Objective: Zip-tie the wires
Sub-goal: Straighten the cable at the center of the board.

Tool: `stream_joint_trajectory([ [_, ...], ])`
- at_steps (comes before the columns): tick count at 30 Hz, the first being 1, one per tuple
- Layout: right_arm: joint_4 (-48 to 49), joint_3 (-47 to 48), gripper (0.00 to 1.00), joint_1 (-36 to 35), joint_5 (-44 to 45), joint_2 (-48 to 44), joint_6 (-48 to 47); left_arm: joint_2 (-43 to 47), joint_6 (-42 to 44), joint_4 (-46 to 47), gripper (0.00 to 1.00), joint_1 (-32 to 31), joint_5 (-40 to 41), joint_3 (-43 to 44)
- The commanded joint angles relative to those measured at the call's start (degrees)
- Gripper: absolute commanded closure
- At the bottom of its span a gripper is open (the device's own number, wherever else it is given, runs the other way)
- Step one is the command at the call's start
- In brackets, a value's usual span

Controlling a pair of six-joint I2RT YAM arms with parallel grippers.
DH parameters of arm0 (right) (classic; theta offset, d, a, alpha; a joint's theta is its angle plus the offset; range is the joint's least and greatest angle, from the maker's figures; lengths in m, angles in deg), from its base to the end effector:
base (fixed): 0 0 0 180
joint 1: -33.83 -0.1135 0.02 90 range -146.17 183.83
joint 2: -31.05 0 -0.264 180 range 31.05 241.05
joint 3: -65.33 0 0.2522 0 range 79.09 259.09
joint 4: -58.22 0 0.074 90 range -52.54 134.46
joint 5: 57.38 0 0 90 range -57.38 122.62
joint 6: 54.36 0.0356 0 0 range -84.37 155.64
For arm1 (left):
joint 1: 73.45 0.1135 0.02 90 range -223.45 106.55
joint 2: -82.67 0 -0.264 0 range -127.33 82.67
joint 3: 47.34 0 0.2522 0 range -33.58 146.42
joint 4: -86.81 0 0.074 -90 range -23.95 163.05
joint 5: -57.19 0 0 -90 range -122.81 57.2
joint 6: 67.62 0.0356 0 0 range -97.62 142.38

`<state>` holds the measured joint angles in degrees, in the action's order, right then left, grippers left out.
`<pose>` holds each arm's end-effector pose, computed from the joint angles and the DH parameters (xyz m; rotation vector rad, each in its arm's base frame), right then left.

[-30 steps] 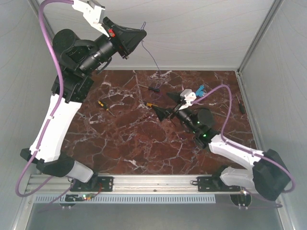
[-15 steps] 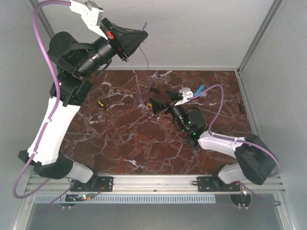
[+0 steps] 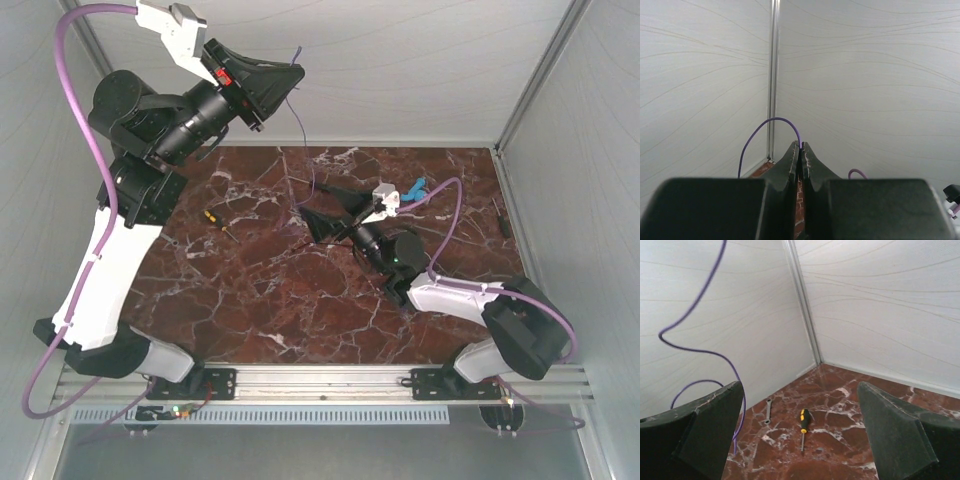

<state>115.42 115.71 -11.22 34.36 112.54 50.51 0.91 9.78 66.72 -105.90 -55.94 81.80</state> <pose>0.2094 0.2082 0.2925 -0.2750 1.1286 0.9144 0.2016 -0.1448 0.6093 0.5642 1.0396 -0.9169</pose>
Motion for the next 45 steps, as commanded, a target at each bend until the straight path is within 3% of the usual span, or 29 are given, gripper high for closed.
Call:
stream_joint_trajectory([
  [1, 8.47, -1.19, 0.06, -0.39, -2.28, -0.46, 2.16, 1.08, 0.83, 2.83, 1.0, -0.51, 0.46, 0.03],
  [12, 5.96, -0.79, 0.24, -0.39, -2.98, -0.21, 2.0, 1.33, 0.44, 3.59, 1.0, -0.73, 0.18, -0.66],
  [19, 6.18, -0.35, 0.5, -0.39, 0.18, 2.97, -0.24, 1.93, 0.33, 4.2, 1.0, -0.86, 0.24, -1.26],
  [37, 7.56, 0.56, 0.51, -0.4, 3.37, 8.11, -0.09, 2.39, 0.32, 4.95, 1.0, -1.13, 0.2, -1.95],
  [45, 10.72, 0.42, 0.44, -0.61, -4.43, 7.73, 1.83, 2.42, 0.6, 4.96, 1.0, -1.22, 0.52, -2.08],
])
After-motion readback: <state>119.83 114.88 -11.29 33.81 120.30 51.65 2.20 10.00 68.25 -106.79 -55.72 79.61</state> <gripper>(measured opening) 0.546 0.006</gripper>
